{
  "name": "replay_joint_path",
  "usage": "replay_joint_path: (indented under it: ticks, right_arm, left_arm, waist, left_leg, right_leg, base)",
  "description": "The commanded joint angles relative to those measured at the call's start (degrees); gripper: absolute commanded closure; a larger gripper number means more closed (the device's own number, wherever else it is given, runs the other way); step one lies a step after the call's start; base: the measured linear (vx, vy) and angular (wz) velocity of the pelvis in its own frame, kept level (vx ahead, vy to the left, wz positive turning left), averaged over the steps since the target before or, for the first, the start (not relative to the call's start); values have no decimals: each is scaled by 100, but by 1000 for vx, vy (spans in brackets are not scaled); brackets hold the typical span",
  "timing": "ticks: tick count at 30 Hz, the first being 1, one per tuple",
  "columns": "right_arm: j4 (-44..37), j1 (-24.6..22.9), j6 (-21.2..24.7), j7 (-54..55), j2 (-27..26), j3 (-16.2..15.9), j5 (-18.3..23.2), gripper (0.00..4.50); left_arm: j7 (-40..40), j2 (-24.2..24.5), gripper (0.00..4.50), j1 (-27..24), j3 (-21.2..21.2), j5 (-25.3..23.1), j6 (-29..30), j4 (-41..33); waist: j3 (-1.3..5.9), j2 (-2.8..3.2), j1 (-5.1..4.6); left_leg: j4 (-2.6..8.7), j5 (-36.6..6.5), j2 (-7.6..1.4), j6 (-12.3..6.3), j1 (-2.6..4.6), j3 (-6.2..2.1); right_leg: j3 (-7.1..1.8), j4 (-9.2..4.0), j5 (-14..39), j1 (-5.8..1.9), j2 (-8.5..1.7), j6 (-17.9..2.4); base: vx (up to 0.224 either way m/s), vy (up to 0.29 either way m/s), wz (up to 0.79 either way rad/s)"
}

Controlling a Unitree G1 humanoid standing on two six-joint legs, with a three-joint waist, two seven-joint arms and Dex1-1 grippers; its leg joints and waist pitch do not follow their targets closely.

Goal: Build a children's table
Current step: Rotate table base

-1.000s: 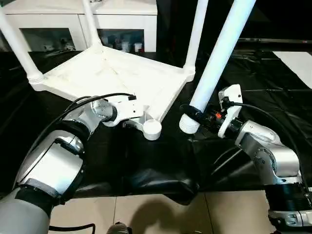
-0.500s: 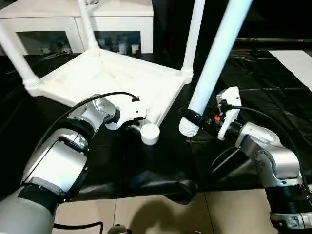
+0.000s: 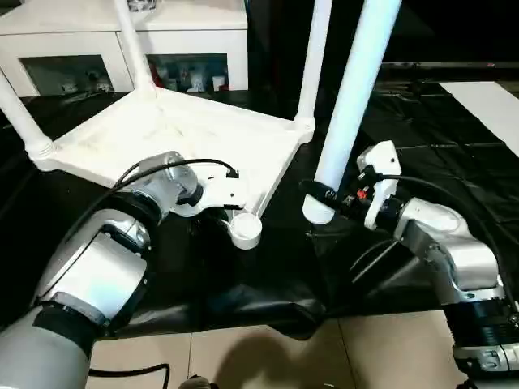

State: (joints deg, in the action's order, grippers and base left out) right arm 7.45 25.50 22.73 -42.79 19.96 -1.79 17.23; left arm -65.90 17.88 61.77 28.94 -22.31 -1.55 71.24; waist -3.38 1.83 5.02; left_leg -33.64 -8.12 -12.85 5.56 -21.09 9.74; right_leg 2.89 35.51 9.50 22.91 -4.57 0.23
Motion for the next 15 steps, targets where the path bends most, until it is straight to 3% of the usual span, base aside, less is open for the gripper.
replay_joint_path:
  ticks: [1, 4, 8, 10, 12, 15]
  right_arm:
    - [50, 180, -141, -19, 4, -9, -15, 263]
    - [116, 221, -134, 19, -61, 45, 24, 263]
    - [189, 246, -146, 58, -112, 25, 3, 263]
    - [219, 249, -134, 87, -135, 25, -5, 263]
    - [246, 242, -136, 108, -156, 21, -10, 263]
    - [256, 227, -133, 118, -186, 8, -11, 263]
  left_arm:
    - [205, -171, 389, -403, -293, 338, 520, 194]
    - [505, -331, 394, -560, -629, 666, 902, 18]
    - [947, -451, 399, -764, -1008, 976, 1041, -250]
    - [1033, -468, 405, -884, -1112, 1026, 941, -410]
    - [1058, -459, 414, -1048, -1166, 1034, 736, -650]
    - [925, -308, 428, -1381, -993, 890, 288, -1143]
  waist:
    - [402, -140, 46]
    - [413, -162, 29]
    - [430, -138, 30]
    - [444, -181, 19]
    - [443, -168, 15]
    - [442, -217, 17]
  left_leg:
    - [349, -1683, 97, -111, 51, 26]
    - [346, -1650, 101, -171, 53, 38]
    - [347, -1675, 103, -206, 48, 36]
    - [355, -1708, 98, -215, 50, 38]
    - [362, -1774, 92, -204, 59, 34]
    - [387, -1768, 74, -208, 42, 25]
  right_leg:
    - [-117, -558, 2221, -293, -255, -1058]
    - [-121, -550, 2180, -284, -243, -1097]
    - [-131, -566, 2175, -270, -242, -1055]
    - [-127, -564, 2058, -267, -232, -1048]
    - [-127, -571, 2131, -258, -237, -1009]
    - [-136, -588, 2263, -249, -254, -866]
  base:
    - [0, 0, 0]
    - [0, 0, 0]
    - [0, 0, 0]
    - [0, 0, 0]
    - [0, 0, 0]
    - [0, 0, 0]
